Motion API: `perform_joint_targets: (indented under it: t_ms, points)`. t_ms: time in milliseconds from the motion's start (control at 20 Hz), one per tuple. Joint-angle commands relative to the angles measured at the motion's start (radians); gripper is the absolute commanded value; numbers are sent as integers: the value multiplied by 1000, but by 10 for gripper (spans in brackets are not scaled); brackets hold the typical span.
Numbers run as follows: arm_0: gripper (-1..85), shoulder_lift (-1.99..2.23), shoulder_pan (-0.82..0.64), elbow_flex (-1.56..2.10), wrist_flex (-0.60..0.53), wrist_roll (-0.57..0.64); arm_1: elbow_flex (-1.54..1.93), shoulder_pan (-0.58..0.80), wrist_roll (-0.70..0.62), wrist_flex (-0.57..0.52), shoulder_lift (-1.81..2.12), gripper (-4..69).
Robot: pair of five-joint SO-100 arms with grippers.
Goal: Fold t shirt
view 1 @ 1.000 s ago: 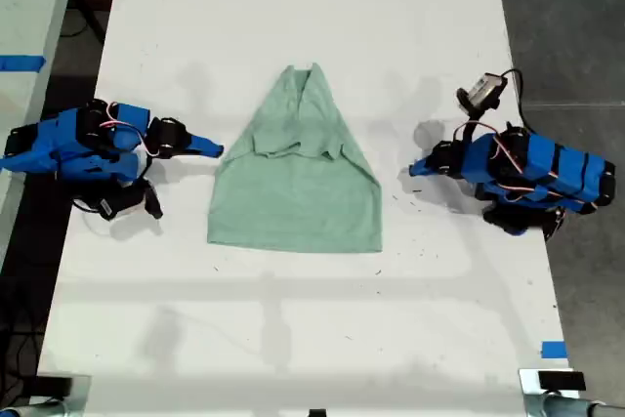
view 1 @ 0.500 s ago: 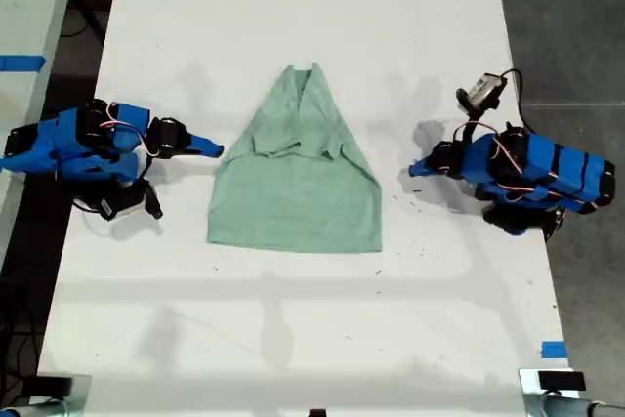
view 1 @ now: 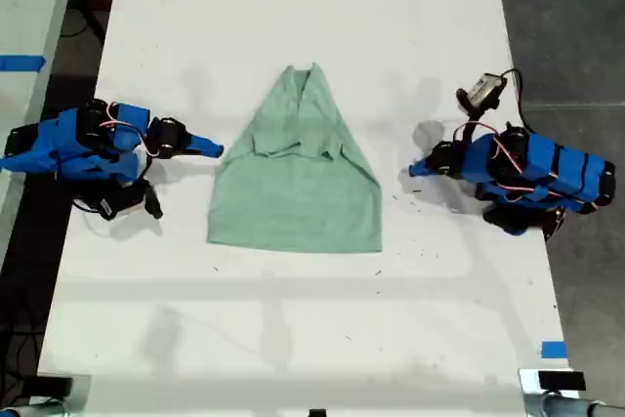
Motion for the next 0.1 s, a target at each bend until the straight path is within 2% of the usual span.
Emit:
perform_joint_targets:
  t_ms: [0,50]
  points:
    - [0,6,-11,6,6,-15,43,-8,2,-2,17,10]
    - [0,6,-11,6,6,-15,43,-8,2,-2,17,10]
